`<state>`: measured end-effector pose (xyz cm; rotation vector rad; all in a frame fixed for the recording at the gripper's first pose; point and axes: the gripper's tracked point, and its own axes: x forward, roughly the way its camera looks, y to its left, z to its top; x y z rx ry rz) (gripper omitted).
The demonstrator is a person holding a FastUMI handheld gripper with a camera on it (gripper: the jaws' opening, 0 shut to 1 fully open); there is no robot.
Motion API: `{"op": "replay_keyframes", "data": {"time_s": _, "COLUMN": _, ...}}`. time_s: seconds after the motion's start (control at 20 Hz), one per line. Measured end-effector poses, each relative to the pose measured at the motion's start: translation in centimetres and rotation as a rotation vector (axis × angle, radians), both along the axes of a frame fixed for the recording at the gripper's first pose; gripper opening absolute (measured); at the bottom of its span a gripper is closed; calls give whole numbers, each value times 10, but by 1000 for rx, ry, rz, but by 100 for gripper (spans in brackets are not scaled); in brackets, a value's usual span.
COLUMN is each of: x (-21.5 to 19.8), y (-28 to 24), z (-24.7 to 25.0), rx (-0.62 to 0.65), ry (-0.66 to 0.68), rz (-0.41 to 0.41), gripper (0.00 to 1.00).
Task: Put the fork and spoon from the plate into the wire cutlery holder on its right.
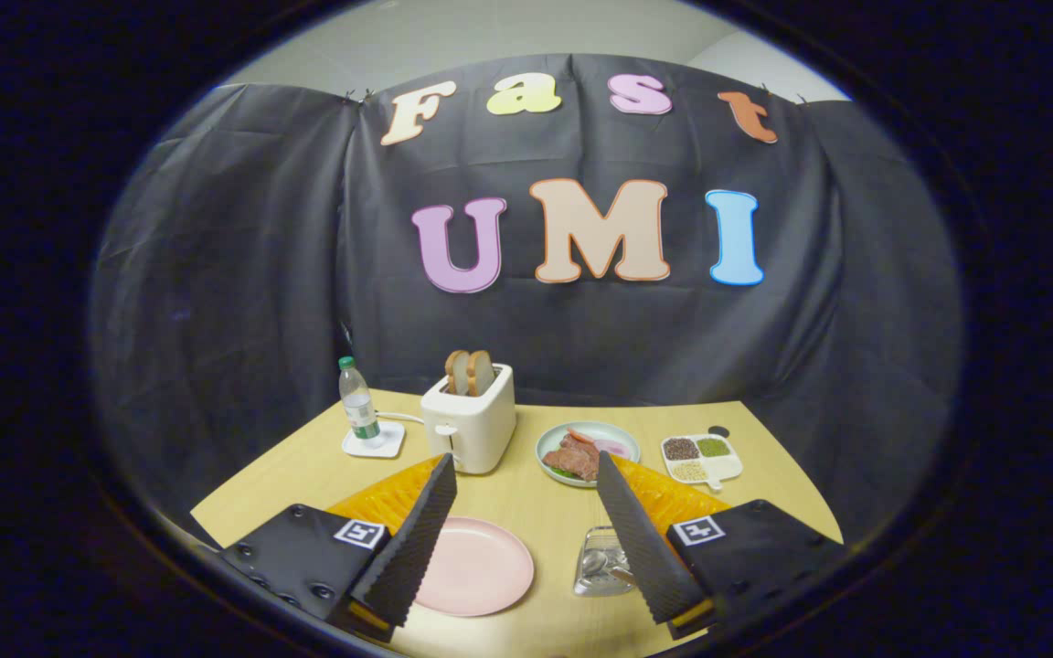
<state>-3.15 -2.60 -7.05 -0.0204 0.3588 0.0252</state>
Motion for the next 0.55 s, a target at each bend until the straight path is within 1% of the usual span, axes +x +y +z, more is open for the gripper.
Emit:
{"op": "replay_keyframes", "data": {"time_s": 0.15, "x": -5, "y": 3, "z": 11, "rx": -1, "ry": -69, "rz": -17, "gripper": 97}}
{"op": "replay_keyframes", "data": {"time_s": 0.3, "x": -10, "y": -2, "z": 18, "rx": -42, "ry": -127, "rz": -40, "gripper": 97}}
{"op": "replay_keyframes", "data": {"time_s": 0.55, "x": -11, "y": -1, "z": 25, "rx": -71, "ry": -170, "rz": -43, "gripper": 97}}
